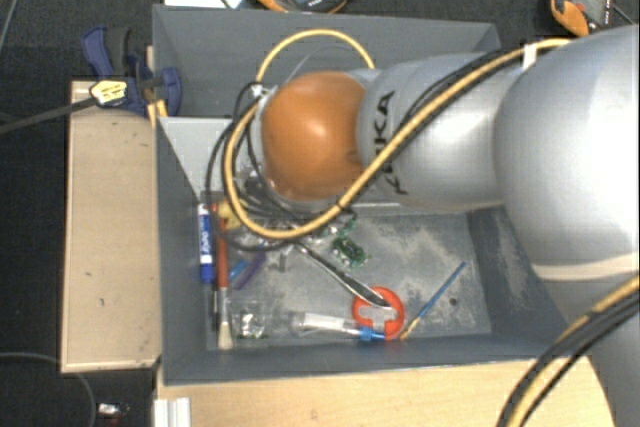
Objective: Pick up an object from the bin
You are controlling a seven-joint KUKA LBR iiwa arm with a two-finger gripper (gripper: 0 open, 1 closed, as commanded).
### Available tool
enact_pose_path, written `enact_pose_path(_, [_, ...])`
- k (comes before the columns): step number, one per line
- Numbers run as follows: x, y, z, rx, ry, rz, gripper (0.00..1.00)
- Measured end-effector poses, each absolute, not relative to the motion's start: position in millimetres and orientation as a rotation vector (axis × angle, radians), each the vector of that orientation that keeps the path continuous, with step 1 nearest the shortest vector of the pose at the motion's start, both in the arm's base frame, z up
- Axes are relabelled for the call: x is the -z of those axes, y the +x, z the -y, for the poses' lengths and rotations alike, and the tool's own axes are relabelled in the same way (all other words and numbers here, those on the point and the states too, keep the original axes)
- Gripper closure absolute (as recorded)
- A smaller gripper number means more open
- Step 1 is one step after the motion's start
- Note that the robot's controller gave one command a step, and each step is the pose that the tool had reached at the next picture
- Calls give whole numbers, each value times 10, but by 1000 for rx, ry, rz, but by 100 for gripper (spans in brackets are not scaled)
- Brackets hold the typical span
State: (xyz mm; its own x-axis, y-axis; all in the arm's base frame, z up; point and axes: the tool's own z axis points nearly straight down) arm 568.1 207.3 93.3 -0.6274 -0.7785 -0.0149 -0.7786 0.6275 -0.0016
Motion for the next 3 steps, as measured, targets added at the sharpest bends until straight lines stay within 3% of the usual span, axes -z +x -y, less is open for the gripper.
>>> enact_pose_path(2, [-1651,5684,-2074,-9,-1339,-2824,100])
enact_pose_path(3, [-1890,5690,-2076,-9,-1332,-2825,100])
